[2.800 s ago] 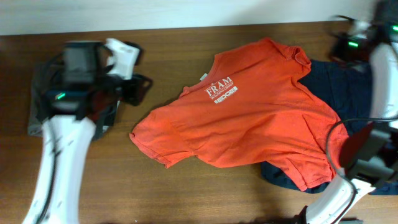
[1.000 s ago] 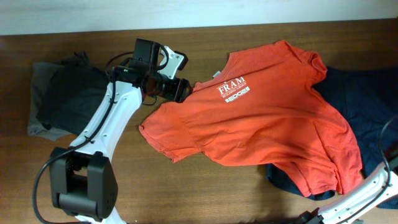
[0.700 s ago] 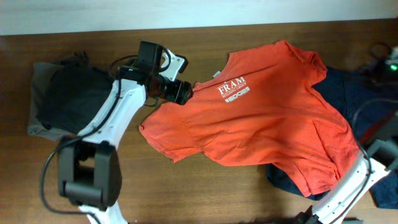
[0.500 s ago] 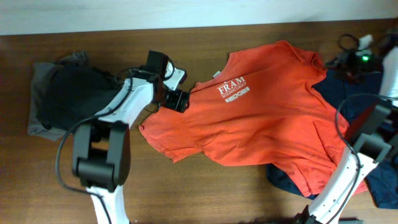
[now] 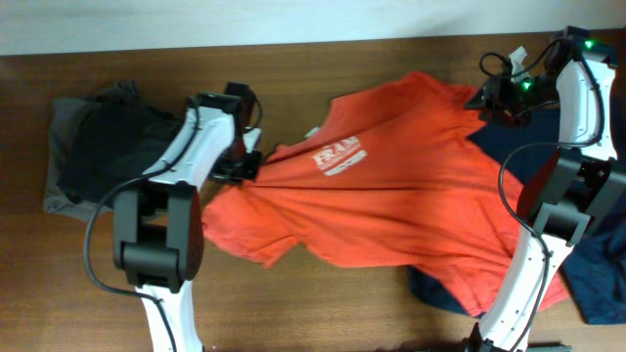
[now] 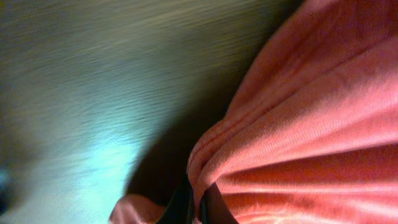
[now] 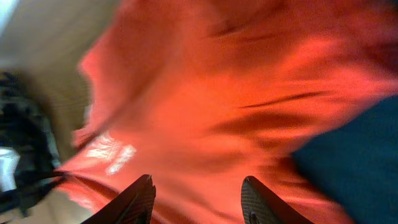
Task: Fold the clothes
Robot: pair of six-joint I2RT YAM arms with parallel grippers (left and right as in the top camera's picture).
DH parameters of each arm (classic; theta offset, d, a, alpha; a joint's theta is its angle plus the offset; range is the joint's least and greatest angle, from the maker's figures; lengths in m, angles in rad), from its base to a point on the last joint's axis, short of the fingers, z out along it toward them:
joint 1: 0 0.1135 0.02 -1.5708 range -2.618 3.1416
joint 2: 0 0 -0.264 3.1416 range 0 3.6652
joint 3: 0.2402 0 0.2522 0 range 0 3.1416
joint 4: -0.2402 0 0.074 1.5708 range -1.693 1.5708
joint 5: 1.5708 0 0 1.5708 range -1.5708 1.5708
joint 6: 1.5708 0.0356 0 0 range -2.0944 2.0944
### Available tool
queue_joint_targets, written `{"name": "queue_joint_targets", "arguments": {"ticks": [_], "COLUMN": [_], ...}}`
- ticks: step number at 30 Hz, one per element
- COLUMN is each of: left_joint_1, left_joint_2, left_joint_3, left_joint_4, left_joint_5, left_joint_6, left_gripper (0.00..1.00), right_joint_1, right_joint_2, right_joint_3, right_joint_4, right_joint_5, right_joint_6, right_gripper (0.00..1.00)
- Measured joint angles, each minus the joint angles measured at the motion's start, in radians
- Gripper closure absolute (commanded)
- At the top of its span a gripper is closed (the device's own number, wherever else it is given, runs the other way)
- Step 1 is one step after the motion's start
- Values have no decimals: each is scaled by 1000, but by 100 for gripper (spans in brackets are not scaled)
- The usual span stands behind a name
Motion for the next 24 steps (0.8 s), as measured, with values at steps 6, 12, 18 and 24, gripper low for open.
{"name": "queue_joint_targets", "arguments": {"ticks": [6, 12, 18, 24], "left_joint_1": [124, 154, 109, 101], "left_joint_2": [-63, -68, -68, -68], "left_joint_3": [16, 16, 21, 90], "left_joint_4": [-136, -129, -116, -92], "left_joint_5": [-109, -122, -121, -83], "left_joint_6": [-87, -127, -139, -138], "left_gripper": [99, 66, 41, 35], "right_joint_1": [1, 5, 53, 98], "right_joint_2": [0, 0, 1, -35], "right_joint_3": [0, -4, -182, -356], "right_joint_4": [16, 27, 114, 252], "right_joint_5": [179, 240, 255, 327], "right_joint_6": [46, 82, 116, 194], "right_gripper": [45, 59, 91, 96]}}
